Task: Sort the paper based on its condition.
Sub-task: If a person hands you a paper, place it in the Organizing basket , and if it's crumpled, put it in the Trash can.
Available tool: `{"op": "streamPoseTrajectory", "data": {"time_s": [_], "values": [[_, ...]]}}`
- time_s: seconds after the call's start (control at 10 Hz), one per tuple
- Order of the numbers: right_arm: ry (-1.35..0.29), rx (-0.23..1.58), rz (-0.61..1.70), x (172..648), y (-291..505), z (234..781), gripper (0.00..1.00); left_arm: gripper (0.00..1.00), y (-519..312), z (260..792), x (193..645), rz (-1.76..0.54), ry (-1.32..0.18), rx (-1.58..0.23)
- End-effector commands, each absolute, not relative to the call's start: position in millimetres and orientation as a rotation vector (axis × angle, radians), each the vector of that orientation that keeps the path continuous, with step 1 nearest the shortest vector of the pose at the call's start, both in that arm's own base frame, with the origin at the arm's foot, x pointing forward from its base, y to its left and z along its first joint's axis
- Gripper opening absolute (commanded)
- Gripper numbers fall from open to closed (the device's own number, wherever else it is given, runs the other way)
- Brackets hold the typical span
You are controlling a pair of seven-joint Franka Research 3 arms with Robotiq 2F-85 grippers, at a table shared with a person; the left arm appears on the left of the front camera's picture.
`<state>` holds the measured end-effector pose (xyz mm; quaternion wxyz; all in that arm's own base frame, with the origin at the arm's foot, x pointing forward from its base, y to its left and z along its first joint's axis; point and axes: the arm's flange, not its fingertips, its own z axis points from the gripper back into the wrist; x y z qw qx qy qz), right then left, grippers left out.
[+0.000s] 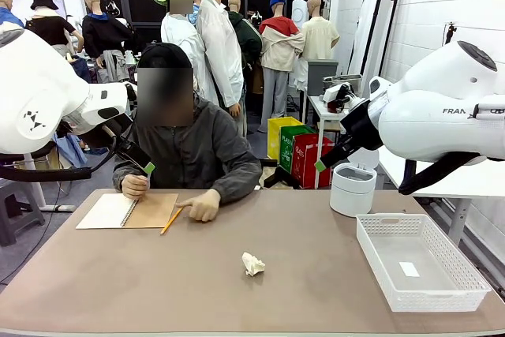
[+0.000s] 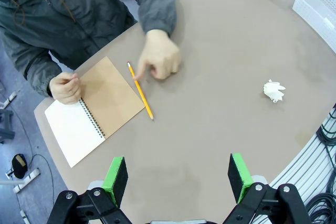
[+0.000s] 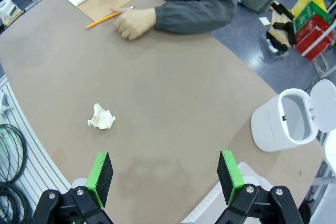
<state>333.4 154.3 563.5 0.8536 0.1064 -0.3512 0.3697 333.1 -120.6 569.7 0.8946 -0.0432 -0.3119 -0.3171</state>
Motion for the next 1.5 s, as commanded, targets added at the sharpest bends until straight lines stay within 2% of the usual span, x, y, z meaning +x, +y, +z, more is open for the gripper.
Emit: {"op": "streamPoseTrajectory", "data": {"time_s": [0.0, 0.6, 0.9, 1.4], "values": [[-0.738, 0.229, 0.779, 334, 154, 564, 1.0, 1.0, -120, 570, 333, -0.657, -0.645, -0.085], [-0.739, 0.224, 0.778, 333, 154, 563, 1.0, 1.0, -120, 570, 333, -0.657, -0.645, -0.085], [-0.663, 0.225, 0.834, 332, 178, 559, 1.0, 1.0, -120, 570, 333, -0.657, -0.645, -0.085], [-0.557, 0.207, 0.919, 344, 242, 513, 1.0, 1.0, -120, 570, 333, -0.657, -0.645, -0.085]]}}
